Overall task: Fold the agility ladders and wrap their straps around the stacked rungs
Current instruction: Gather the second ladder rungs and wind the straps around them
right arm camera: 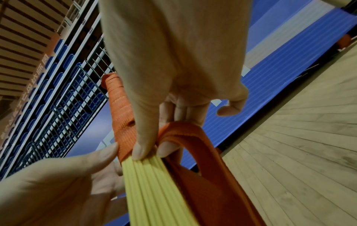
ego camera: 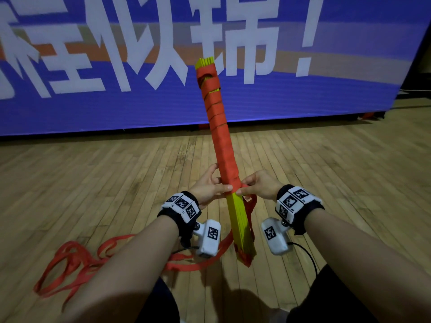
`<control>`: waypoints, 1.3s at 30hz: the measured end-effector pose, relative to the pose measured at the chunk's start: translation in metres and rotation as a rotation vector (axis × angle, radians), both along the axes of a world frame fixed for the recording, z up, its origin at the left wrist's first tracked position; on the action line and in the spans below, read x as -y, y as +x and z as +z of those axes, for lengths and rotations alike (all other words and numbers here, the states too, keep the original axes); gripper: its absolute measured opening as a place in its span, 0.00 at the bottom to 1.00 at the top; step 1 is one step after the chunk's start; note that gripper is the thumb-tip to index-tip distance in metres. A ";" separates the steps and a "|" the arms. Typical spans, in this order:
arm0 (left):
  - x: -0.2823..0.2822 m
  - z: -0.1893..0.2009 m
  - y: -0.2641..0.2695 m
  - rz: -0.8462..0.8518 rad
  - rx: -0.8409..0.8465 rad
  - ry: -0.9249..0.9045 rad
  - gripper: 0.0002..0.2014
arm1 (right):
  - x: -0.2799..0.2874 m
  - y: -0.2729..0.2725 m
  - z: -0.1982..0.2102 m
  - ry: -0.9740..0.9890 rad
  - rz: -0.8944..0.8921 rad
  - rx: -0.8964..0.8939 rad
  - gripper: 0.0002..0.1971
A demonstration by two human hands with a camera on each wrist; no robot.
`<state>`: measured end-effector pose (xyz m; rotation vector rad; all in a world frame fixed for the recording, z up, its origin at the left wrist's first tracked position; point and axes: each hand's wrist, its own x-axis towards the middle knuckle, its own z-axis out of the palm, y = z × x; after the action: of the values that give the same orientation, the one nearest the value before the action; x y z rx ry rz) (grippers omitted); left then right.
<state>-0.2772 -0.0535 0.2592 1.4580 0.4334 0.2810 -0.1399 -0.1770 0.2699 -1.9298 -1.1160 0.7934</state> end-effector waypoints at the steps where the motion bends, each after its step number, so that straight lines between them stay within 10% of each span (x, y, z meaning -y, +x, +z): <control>1: 0.000 0.000 0.000 0.006 0.000 0.013 0.35 | 0.000 0.000 0.000 -0.003 0.005 -0.007 0.09; 23: 0.003 -0.004 0.006 0.254 -0.013 0.214 0.30 | -0.006 -0.006 0.009 -0.116 0.029 0.234 0.12; 39: 0.000 -0.002 0.003 0.152 0.011 0.071 0.34 | -0.004 -0.001 0.006 -0.058 -0.065 0.064 0.07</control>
<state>-0.2743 -0.0538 0.2576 1.4947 0.5314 0.4293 -0.1410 -0.1728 0.2763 -2.0417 -1.0734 0.7409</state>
